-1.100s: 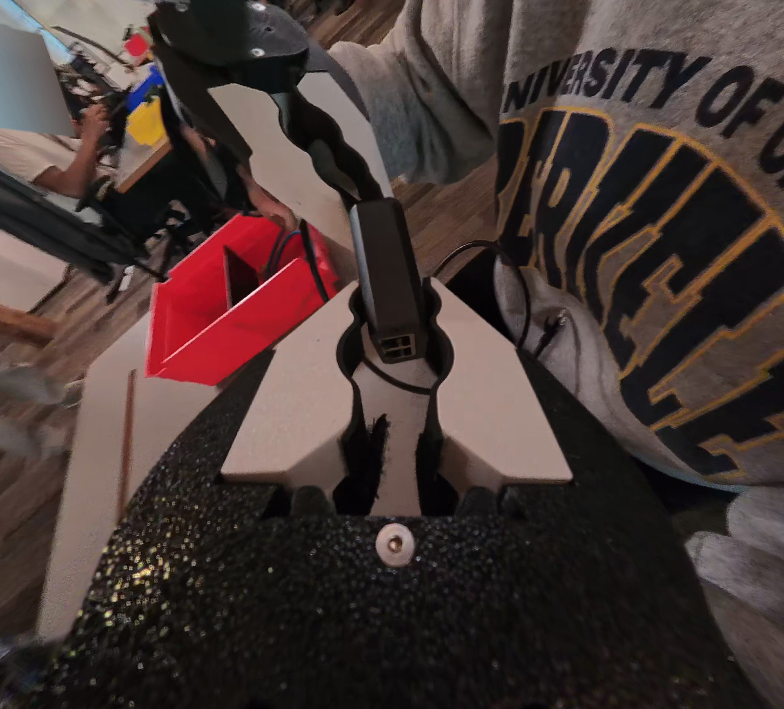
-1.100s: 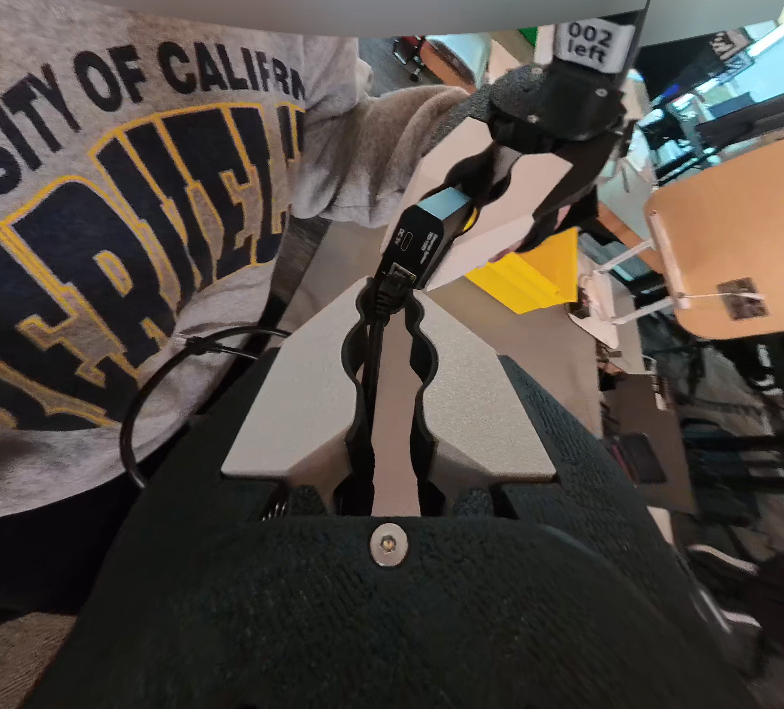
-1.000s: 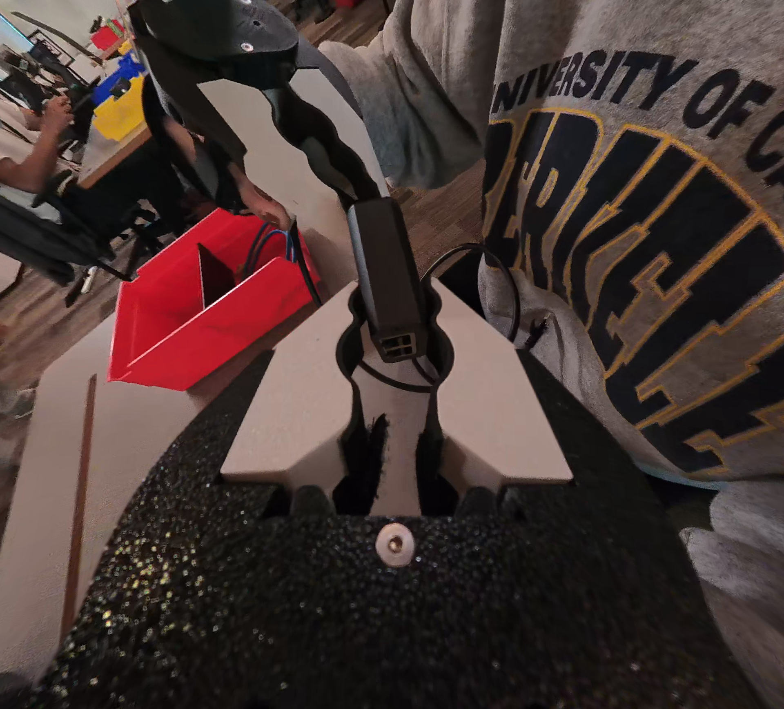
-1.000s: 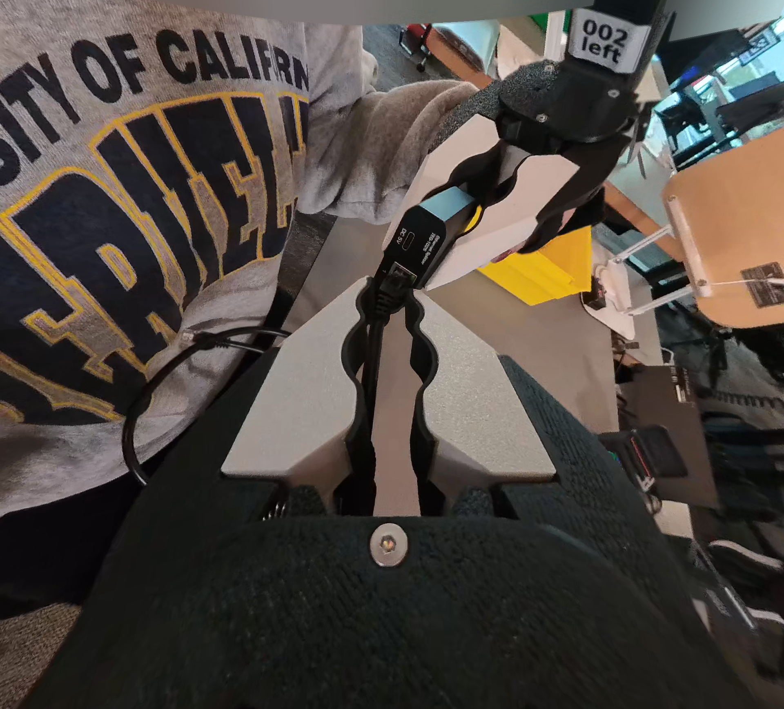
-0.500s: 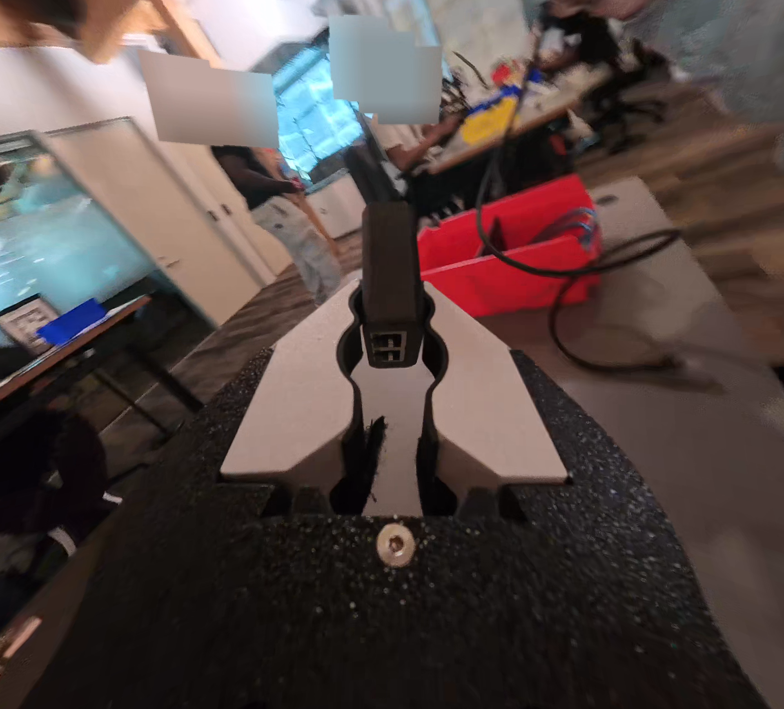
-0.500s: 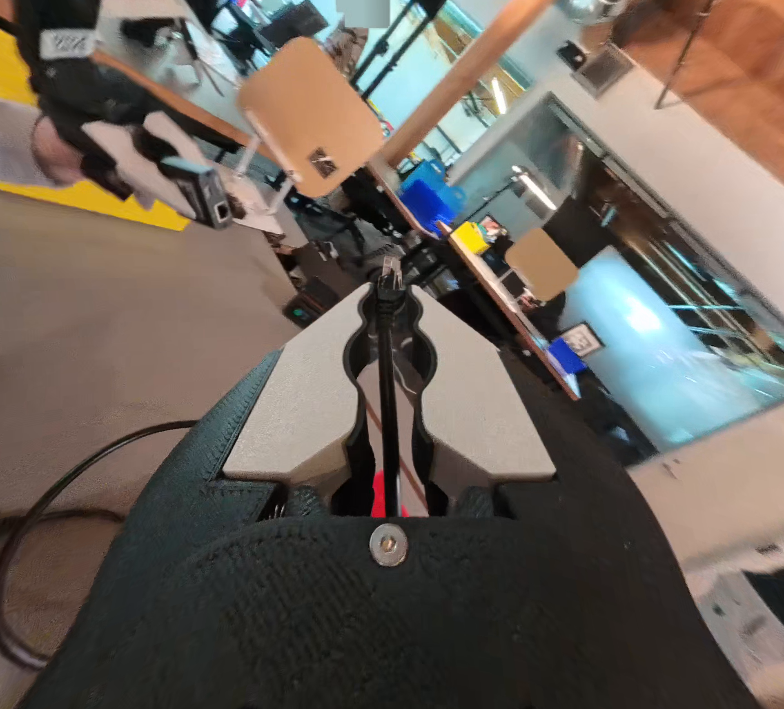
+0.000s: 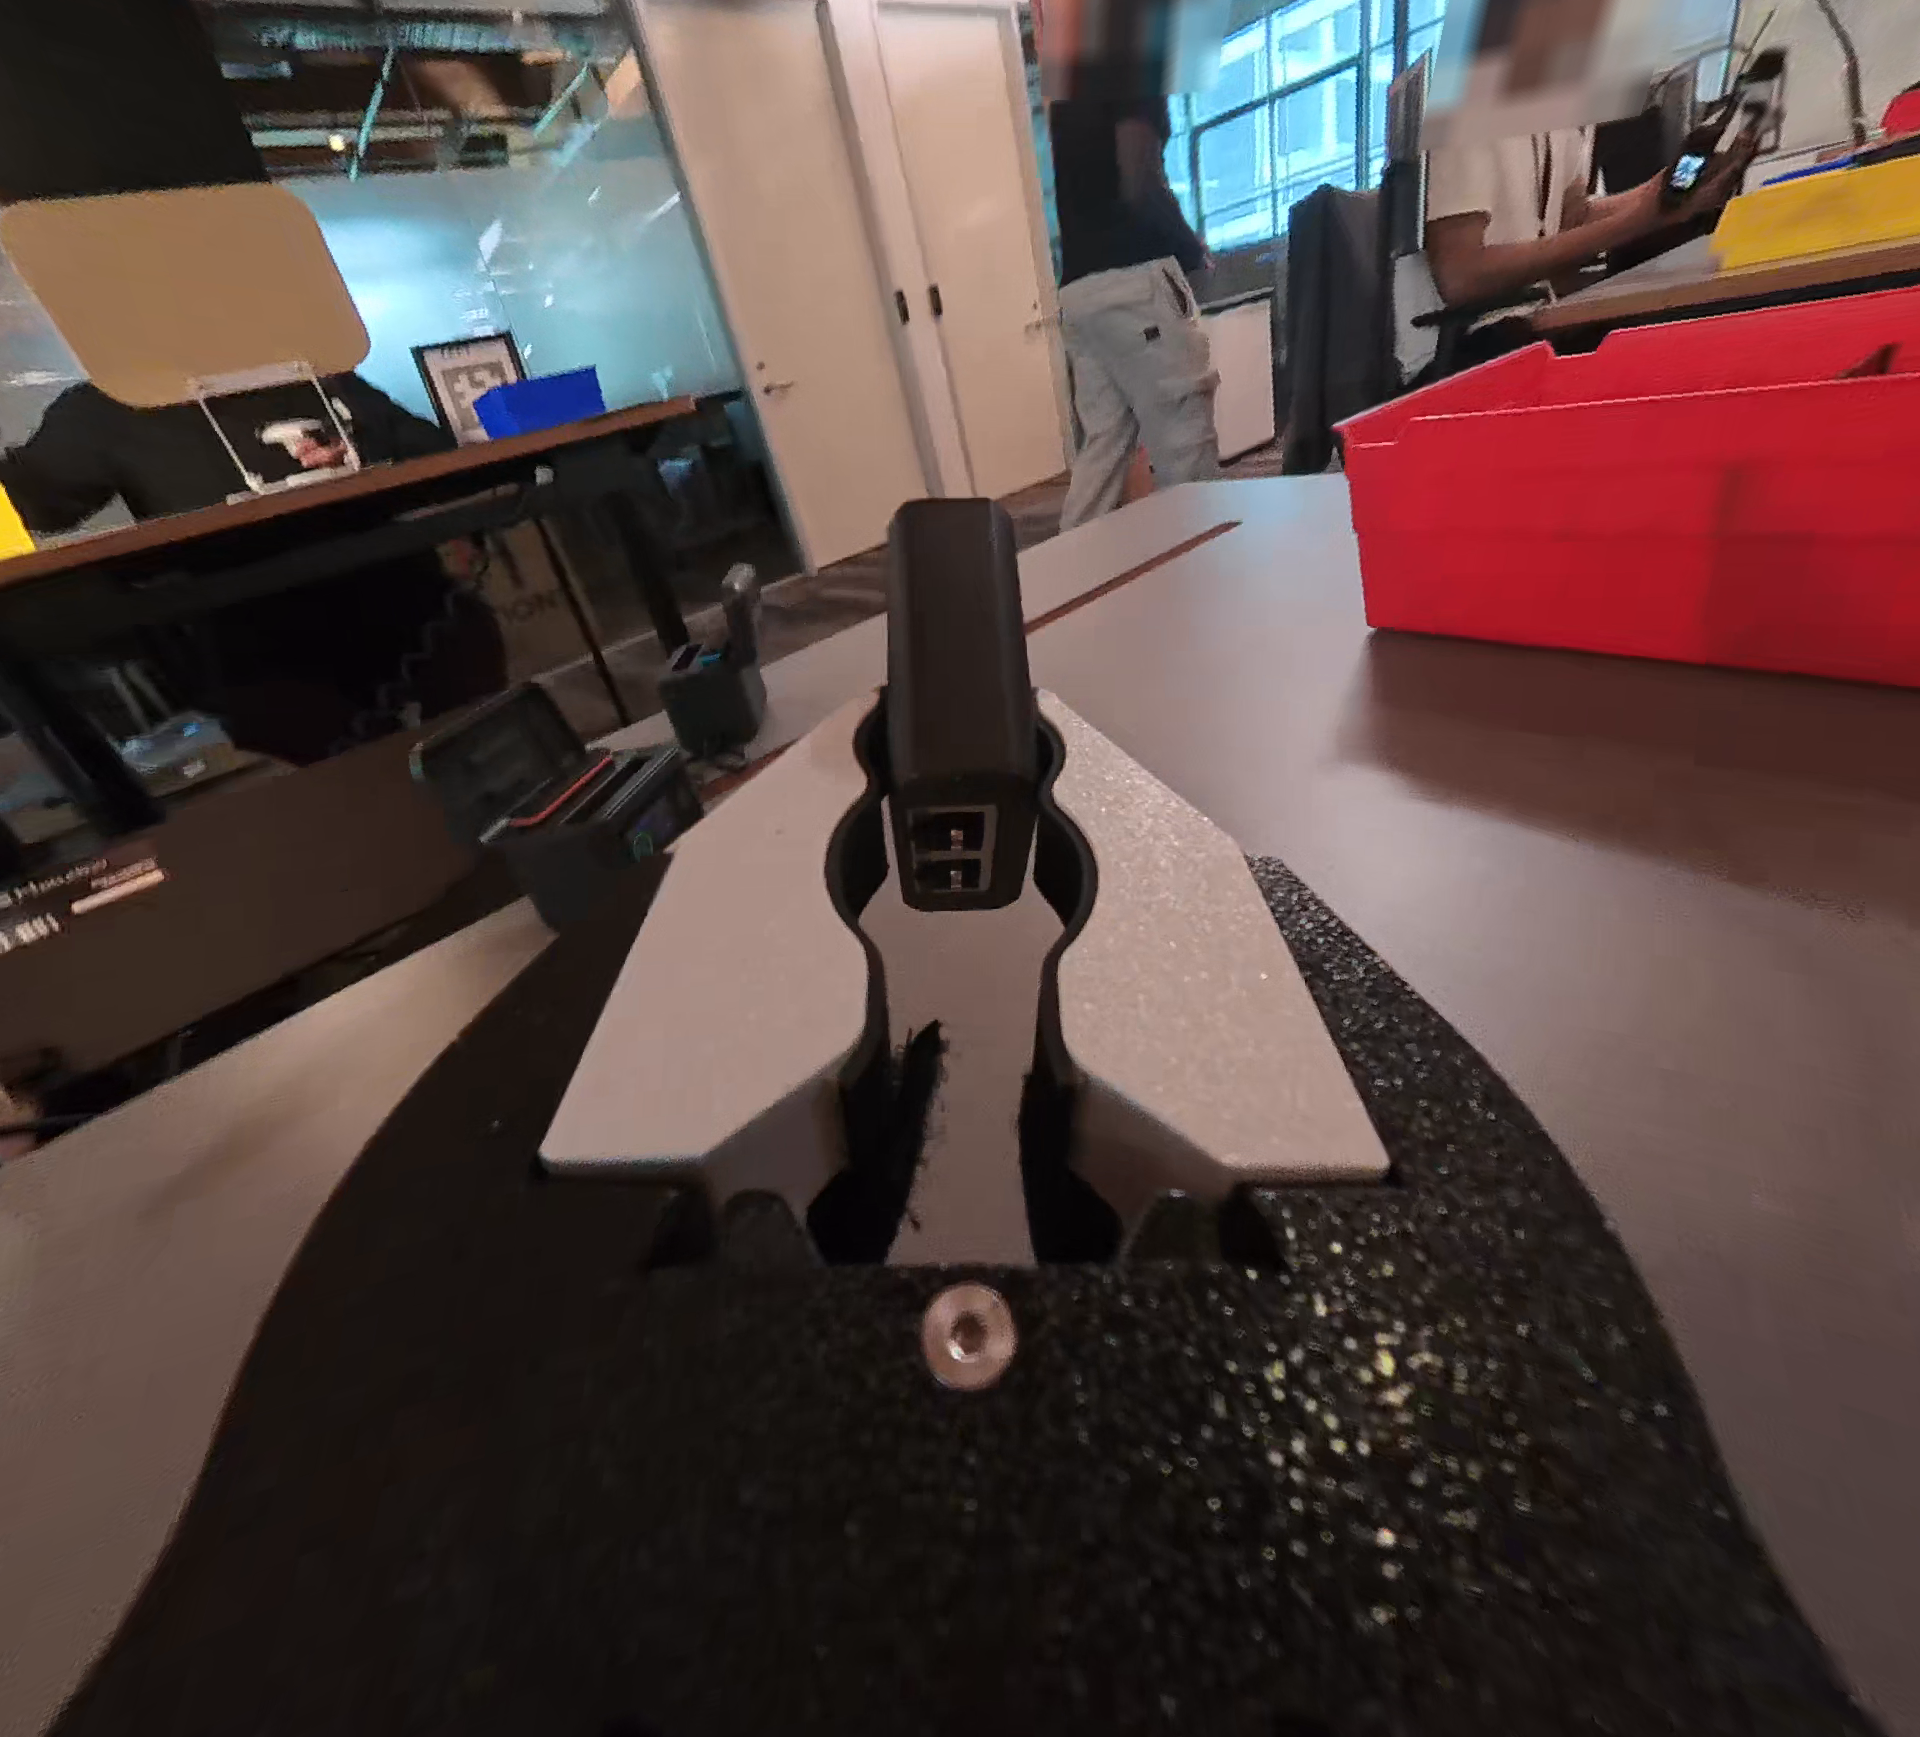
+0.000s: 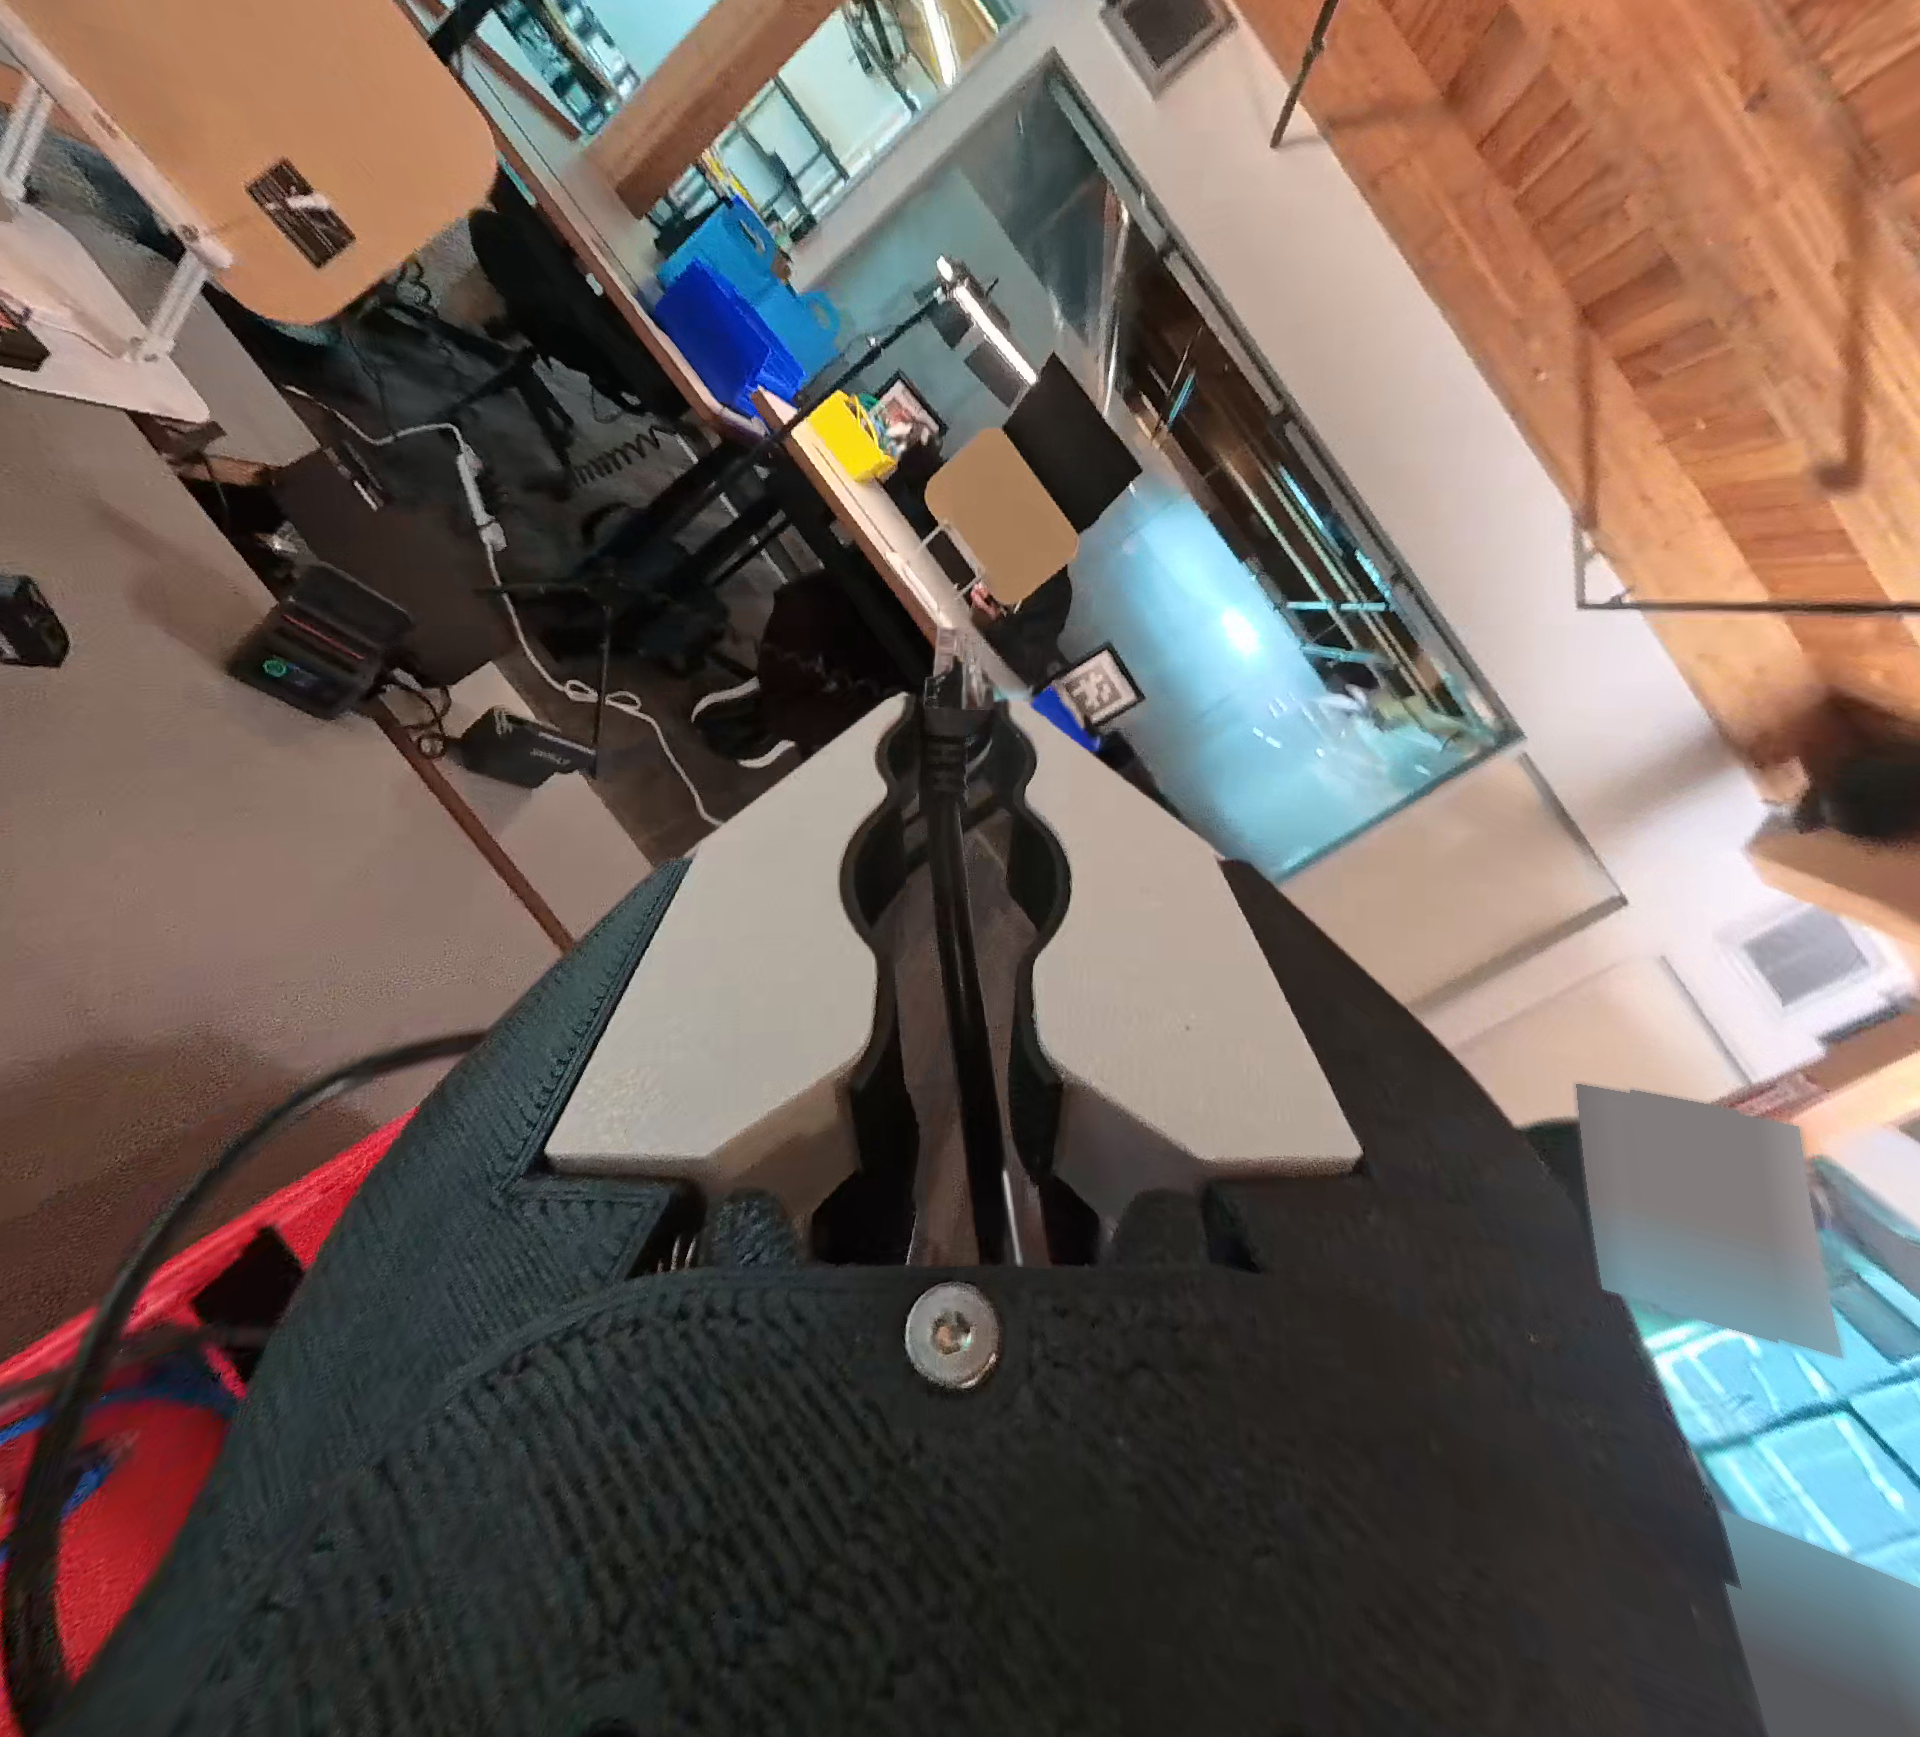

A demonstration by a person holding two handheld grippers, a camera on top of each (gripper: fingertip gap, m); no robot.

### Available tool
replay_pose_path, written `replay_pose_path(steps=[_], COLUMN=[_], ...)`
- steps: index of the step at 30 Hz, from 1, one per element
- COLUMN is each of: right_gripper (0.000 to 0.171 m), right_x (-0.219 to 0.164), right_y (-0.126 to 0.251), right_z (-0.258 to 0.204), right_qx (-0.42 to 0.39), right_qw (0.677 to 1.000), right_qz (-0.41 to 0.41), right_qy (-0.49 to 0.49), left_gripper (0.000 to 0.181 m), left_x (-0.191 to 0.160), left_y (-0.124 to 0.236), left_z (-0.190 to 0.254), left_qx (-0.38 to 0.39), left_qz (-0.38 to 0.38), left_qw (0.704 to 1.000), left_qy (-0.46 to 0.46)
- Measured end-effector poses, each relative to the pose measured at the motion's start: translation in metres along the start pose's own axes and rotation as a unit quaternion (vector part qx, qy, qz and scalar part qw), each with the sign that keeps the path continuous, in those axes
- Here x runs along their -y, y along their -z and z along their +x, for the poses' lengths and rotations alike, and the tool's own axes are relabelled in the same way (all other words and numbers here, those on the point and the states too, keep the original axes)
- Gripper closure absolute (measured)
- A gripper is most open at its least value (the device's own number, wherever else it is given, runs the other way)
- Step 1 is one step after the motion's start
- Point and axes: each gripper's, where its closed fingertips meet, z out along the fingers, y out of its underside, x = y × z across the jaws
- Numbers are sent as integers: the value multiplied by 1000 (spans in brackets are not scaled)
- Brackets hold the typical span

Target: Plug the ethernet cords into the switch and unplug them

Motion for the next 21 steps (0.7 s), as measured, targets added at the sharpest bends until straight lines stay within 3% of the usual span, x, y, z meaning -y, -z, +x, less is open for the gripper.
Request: replay_pose_path(steps=[1, 6, 13, 17, 21], right_gripper=[160, 159, 159, 159, 158], right_x=[-9, -79, -167, -208, -255], right_y=[-1, -6, 1, 14, 35], right_z=[-1, -24, -95, -161, -233], right_qx=[2, 4, -37, 28, 153], right_qw=[1000, 998, 995, 988, 949], right_qz=[-8, -55, -95, -143, -249], right_qy=[-5, -31, -20, -55, -121], left_gripper=[161, 160, 160, 160, 160], left_x=[-1, -5, -6, -7, -8], left_y=[0, -2, -1, -2, -3], left_z=[0, 2, 2, 3, 8], left_qx=[2, -1, 0, -4, -12], left_qz=[3, -8, -7, -10, -15], left_qw=[1000, 1000, 1000, 1000, 999], left_qy=[-6, -15, -15, -21, -32])
